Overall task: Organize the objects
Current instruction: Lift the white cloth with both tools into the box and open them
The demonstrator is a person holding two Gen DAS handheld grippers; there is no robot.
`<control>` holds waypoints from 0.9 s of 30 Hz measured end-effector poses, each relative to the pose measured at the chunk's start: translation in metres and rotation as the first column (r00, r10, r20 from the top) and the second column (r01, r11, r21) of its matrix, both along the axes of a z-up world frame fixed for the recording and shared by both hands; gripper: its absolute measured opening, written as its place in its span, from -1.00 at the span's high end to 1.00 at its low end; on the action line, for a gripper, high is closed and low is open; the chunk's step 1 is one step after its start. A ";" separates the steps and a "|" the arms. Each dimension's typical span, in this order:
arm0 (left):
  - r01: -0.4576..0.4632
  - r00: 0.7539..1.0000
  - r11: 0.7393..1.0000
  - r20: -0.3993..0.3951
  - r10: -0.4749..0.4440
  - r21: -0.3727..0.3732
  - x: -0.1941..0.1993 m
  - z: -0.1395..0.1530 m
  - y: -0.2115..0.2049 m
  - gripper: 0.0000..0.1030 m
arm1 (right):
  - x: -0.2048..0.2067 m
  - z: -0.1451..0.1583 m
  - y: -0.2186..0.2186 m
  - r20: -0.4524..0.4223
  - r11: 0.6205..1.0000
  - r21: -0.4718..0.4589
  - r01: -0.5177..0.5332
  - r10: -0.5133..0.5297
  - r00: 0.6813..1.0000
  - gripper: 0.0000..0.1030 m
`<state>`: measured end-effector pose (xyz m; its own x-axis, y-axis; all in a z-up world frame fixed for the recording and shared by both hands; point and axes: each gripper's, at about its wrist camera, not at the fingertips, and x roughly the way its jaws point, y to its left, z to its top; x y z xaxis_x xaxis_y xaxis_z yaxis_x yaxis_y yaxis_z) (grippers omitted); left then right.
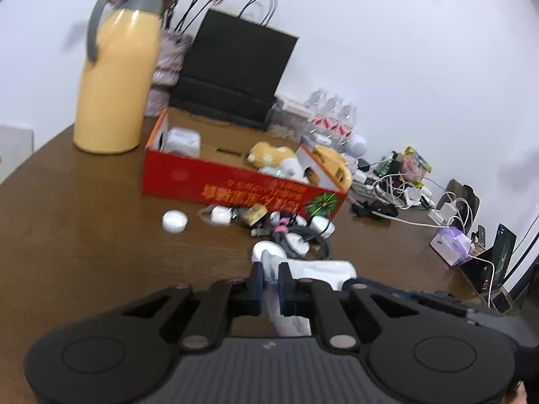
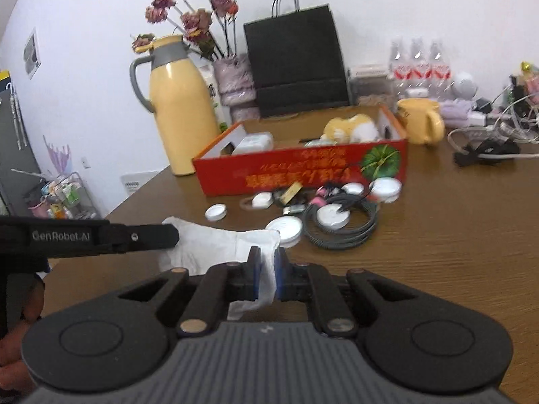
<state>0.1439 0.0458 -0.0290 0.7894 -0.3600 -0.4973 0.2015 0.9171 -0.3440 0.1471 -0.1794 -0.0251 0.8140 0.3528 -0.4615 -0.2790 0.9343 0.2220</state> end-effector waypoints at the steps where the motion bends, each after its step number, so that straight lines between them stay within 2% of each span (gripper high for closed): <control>1: 0.002 1.000 1.000 0.015 -0.002 -0.004 0.001 0.004 -0.001 0.86 | 0.000 0.004 -0.003 0.019 1.000 -0.001 0.008 -0.008 1.000 0.82; 7: 0.007 0.996 1.000 0.089 -0.008 0.005 0.036 0.031 -0.007 0.86 | 0.029 0.032 -0.014 0.101 1.000 0.005 0.021 -0.022 0.995 0.82; 12: 0.024 0.981 0.999 0.193 -0.029 0.029 0.049 0.057 -0.020 0.86 | 0.044 0.057 -0.014 0.171 0.999 -0.019 0.033 -0.030 0.985 0.83; 14: 0.024 0.979 0.999 0.201 -0.031 0.040 0.059 0.061 -0.023 0.86 | 0.053 0.064 -0.013 0.188 0.999 -0.021 0.036 -0.031 0.982 0.83; 18: 0.017 0.982 0.999 0.186 -0.024 0.039 0.106 0.069 -0.020 0.86 | 0.089 0.077 -0.013 0.194 1.000 -0.001 0.015 -0.015 0.981 0.85; 21: -0.022 0.988 0.999 0.152 0.015 0.044 0.165 0.075 -0.017 0.86 | 0.144 0.087 -0.008 0.163 1.000 0.020 0.003 -0.006 0.987 0.85; 24: -0.060 0.996 0.996 0.077 0.054 0.072 0.236 0.069 -0.014 0.86 | 0.214 0.085 0.004 0.084 1.000 0.013 0.003 -0.005 0.996 0.86; 27: -0.082 0.996 0.989 -0.029 0.086 0.119 0.302 0.048 -0.011 0.86 | 0.281 0.065 0.023 -0.009 0.999 -0.031 0.014 -0.014 1.000 0.86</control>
